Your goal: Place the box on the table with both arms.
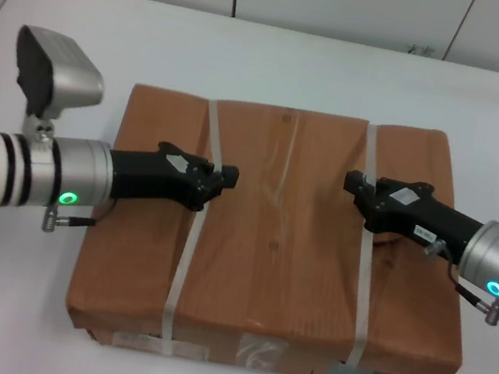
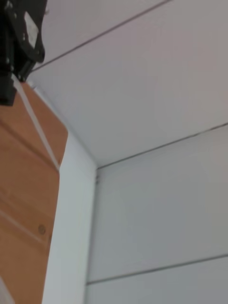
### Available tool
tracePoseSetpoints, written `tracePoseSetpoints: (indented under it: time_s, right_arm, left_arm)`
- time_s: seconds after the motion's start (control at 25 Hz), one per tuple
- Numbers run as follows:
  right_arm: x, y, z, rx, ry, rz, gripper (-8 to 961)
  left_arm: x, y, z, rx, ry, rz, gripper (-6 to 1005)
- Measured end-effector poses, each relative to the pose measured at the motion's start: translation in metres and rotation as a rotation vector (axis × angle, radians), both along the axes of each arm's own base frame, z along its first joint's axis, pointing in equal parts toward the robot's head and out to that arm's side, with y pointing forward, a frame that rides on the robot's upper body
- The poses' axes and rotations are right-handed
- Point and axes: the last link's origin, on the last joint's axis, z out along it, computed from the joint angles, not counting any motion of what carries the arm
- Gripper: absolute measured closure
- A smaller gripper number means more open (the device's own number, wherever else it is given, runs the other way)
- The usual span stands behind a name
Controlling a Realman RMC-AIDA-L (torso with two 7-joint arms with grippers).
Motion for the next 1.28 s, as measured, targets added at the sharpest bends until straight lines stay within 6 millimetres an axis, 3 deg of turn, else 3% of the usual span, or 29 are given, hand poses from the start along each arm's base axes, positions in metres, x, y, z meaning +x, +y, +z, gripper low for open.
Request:
tracePoseSetpoints:
  time_s: [0.32,1.28]
  right_arm:
    - [0.004,0.006,-0.014,-0.036,-0.09,-0.073,845]
    - [0.013,0.002,-0.014,-0.027,-0.101,-0.105,807]
  left_arm:
    - [-0.008,0.005,-0.018,0.007,0.139,0.035,985]
    - [-0.014,0.003,-0.021,0.025,0.167,0.02,858]
